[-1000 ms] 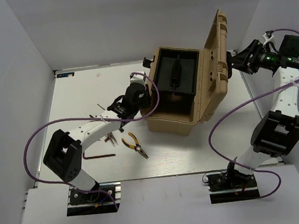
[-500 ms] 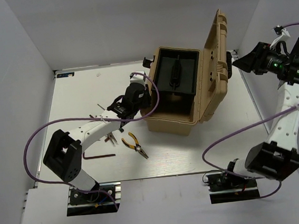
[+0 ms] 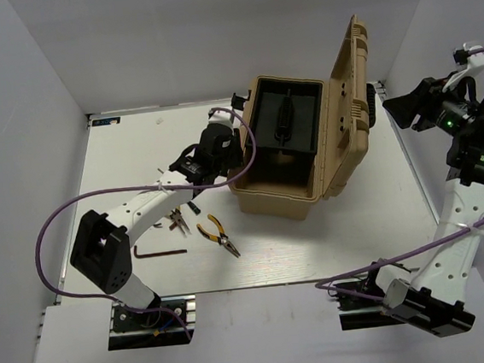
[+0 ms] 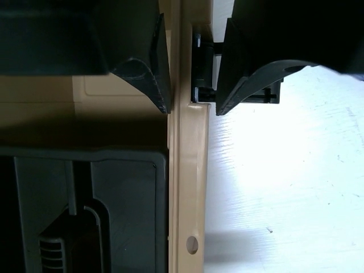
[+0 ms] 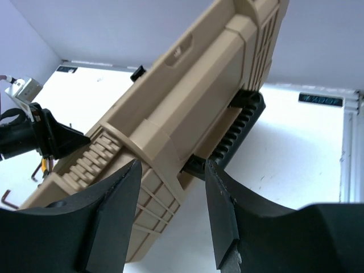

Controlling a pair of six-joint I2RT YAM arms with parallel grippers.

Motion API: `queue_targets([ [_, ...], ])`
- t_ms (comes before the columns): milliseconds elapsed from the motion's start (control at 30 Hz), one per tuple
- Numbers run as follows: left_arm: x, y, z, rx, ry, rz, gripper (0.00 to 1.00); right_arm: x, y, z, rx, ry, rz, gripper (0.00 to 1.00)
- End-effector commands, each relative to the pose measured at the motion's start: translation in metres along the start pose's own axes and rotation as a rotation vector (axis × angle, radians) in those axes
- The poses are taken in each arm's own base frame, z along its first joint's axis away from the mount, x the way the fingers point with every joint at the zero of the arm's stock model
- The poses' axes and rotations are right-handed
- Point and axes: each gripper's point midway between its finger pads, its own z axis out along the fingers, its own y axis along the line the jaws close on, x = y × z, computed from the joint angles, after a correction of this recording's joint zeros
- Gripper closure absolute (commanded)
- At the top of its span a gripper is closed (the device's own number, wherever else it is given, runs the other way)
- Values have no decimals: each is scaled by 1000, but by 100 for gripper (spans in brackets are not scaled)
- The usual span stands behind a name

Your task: Sort the tools into containers

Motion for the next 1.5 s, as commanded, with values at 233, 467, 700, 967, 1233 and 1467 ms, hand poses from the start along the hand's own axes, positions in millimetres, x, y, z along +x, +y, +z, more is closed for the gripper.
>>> queue_targets([
  [233, 3, -1, 6, 19, 38, 75, 48, -37, 13, -13, 30, -109, -73, 46],
  [467, 20, -6, 21, 29, 125, 175, 44, -44, 18, -17, 29, -123, -71, 46],
  [700, 28, 12, 26, -74, 156, 193, 72, -49, 27, -21, 14, -132, -60, 46],
  [967, 30, 30, 24, -209, 146, 10, 100, -52, 38, -27, 3, -140, -53, 46],
  [1233, 51, 45, 25, -319, 200, -123, 100, -52, 42, -30, 6, -144, -43, 46],
  [1467, 44, 48, 25, -357, 162, -174, 100, -47, 41, -31, 10, -141, -39, 46],
])
